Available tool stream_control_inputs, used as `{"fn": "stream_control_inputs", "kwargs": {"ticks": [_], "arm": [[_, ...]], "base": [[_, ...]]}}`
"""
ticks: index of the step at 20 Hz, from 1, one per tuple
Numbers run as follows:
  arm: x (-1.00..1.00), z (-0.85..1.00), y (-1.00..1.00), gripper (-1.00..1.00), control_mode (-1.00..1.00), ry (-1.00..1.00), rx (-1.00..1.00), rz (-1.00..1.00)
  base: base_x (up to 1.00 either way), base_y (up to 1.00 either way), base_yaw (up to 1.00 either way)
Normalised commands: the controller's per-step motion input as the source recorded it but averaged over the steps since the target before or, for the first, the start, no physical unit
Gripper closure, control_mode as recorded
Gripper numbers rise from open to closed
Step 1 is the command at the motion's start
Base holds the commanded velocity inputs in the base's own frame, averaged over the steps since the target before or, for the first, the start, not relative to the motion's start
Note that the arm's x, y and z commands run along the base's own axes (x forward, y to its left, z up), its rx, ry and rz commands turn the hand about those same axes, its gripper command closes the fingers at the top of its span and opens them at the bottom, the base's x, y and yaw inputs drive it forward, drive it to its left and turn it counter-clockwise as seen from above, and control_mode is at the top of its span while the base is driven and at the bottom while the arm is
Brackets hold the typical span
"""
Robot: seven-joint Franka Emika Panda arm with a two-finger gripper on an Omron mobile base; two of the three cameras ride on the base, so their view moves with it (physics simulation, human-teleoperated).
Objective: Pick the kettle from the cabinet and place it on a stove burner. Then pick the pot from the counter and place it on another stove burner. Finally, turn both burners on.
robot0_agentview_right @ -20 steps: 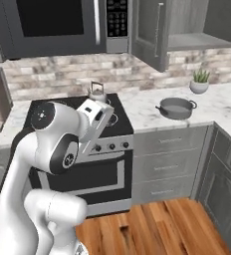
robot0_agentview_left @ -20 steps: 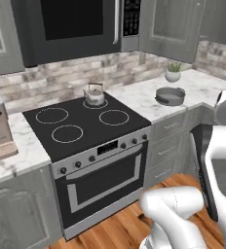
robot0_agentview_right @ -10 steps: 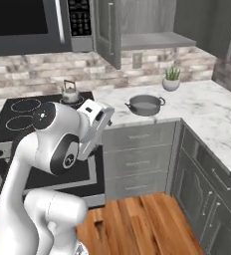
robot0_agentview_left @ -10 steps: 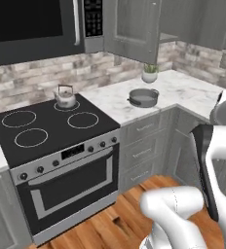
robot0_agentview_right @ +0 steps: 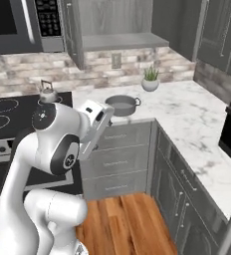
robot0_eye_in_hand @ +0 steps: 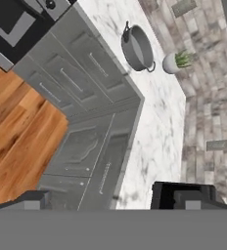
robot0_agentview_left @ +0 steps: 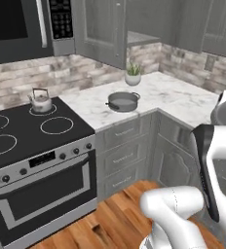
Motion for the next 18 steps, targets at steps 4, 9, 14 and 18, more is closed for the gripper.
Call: {"fn": "stream_control_inputs", "kwargs": {"ticks": [4,9,14,18], "arm": [[0.0,0.0,0.0,-1.0,1.0,0.0,0.0,0.0],[0.0,0.0,0.0,-1.0,1.0,0.0,0.0,0.0],[0.0,0.0,0.0,-1.0,1.0,0.0,0.0,0.0],[0.0,0.0,0.0,-1.0,1.0,0.0,0.0,0.0]], "base": [[0.01,-0.58,0.08],[0.07,-0.45,0.14],[0.14,-0.37,0.17],[0.24,-0.26,0.2]]}}
